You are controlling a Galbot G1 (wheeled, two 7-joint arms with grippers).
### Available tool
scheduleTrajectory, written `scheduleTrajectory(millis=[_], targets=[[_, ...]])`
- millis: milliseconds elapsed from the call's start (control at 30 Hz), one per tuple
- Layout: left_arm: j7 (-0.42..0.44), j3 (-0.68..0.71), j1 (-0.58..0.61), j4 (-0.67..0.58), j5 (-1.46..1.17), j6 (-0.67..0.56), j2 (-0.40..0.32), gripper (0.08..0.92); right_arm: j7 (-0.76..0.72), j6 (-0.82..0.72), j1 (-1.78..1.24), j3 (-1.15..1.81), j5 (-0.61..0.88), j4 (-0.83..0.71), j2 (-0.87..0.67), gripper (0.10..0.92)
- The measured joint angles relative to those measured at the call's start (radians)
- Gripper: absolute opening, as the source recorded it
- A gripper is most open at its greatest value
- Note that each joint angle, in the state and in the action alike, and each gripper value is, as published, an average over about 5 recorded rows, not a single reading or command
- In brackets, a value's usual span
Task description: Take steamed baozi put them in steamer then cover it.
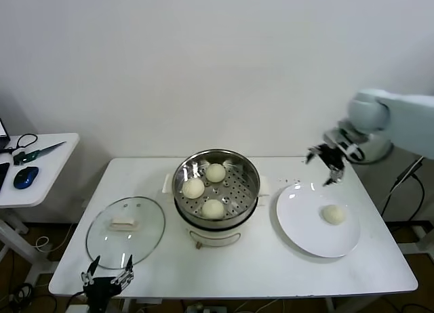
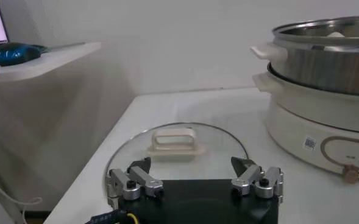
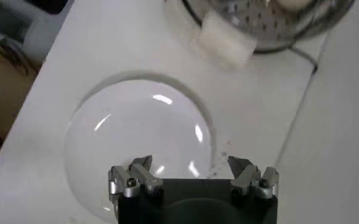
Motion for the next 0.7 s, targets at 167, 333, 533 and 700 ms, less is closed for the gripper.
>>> scheduleTrajectory(millis=[167,333,533,700], targets=[[0.001,-0.001,0.003,0.001,0.006,0.001,-0.006,0.823,0.005,-0.047,-0.154,0.118,-0.05,-0.064,-0.059,0.823],[0.001,-0.003,0.007,0.005,0.009,-0.001,-0.012,0.823,0.005,-0.076,-0.285,0.221,-0.098,-0.132,-0.077,0.823],[0.001,-0.007,0.01,0.009,0.011,-0.003,-0.017,0.823,0.01,-0.1,-0.414,0.326,-0.141,-0.205,-0.071,0.823],[0.001,-0.008,0.01,0.014,0.012,-0.003,-0.018,0.823,0.019,-0.113,-0.503,0.4,-0.167,-0.257,-0.051,0.823]])
